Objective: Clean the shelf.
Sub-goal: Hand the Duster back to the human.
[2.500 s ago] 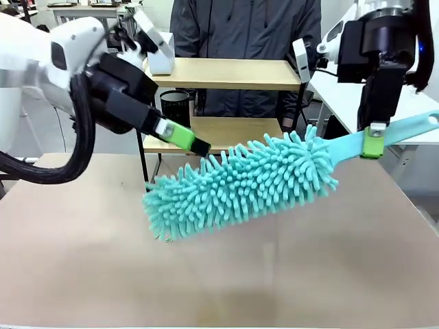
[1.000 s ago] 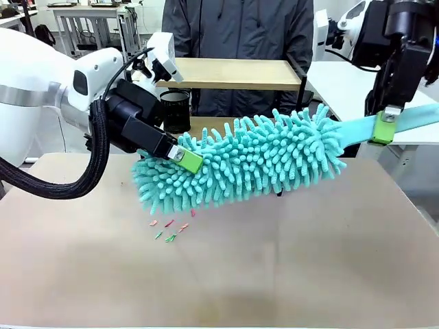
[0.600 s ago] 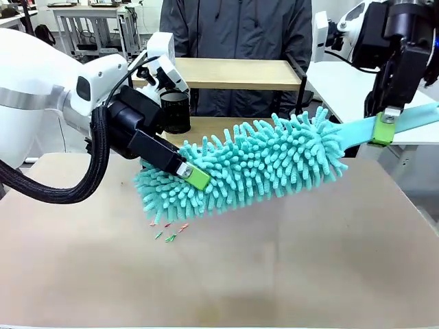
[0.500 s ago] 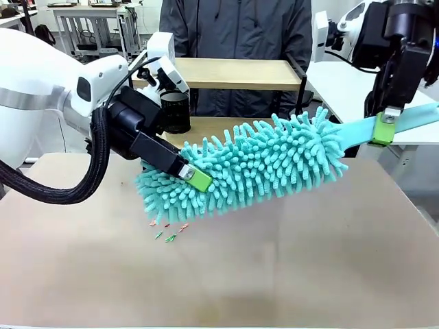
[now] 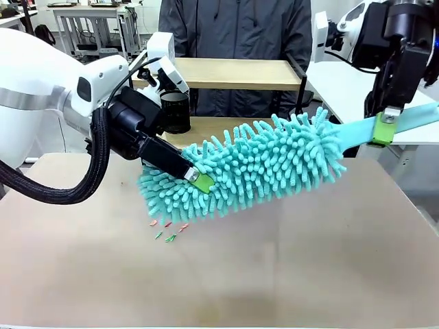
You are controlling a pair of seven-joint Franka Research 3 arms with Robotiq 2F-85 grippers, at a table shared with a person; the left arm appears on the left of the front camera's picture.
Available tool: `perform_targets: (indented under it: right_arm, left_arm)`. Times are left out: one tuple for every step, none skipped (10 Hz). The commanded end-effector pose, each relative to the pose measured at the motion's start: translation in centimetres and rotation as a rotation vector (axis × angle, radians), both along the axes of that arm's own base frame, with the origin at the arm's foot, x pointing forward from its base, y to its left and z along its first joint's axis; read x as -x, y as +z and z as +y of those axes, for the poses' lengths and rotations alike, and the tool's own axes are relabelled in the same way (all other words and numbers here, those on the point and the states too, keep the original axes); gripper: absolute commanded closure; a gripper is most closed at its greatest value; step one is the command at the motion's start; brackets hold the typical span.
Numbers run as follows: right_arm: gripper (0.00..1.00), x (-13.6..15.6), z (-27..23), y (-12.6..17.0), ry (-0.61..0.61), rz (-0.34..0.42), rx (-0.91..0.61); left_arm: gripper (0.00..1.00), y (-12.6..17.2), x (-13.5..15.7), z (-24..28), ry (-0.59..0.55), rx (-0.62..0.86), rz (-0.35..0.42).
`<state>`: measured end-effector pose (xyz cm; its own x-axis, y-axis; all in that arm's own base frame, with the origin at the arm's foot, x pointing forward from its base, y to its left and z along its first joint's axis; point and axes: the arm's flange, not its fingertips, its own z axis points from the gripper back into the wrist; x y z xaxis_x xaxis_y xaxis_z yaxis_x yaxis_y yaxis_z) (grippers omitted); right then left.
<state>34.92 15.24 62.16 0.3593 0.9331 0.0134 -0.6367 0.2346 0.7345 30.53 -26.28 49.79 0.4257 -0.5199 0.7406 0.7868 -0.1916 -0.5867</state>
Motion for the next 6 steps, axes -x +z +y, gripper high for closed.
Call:
perform_targets:
  right_arm:
    - [0.27,-0.2,-1.0,0.9,0.012,0.002,-0.025]
    - [0.08,-0.3,-1.2,0.9,-0.015,-0.005,-0.031]
    - [0.23,-0.5,-1.7,1.0,-0.048,-0.013,-0.046]
    - [0.00,-1.1,-2.6,1.0,-0.161,-0.057,-0.083]
    - [0.00,-2.1,-4.4,0.8,-0.292,-0.090,-0.177]
    - [0.00,-3.4,-7.0,0.0,-0.460,-0.141,-0.331]
  left_arm:
    - [1.00,0.0,0.0,0.1,-0.001,-0.026,-0.009]
    - [1.00,0.0,-0.1,0.2,-0.001,-0.025,-0.008]
    - [1.00,0.0,-0.1,0.4,-0.001,-0.031,-0.014]
    - [1.00,0.1,-0.2,0.9,0.003,-0.031,-0.015]
    - [1.00,0.3,-0.2,1.6,0.000,-0.022,-0.011]
    - [1.00,0.5,-0.1,2.4,-0.003,-0.015,-0.018]
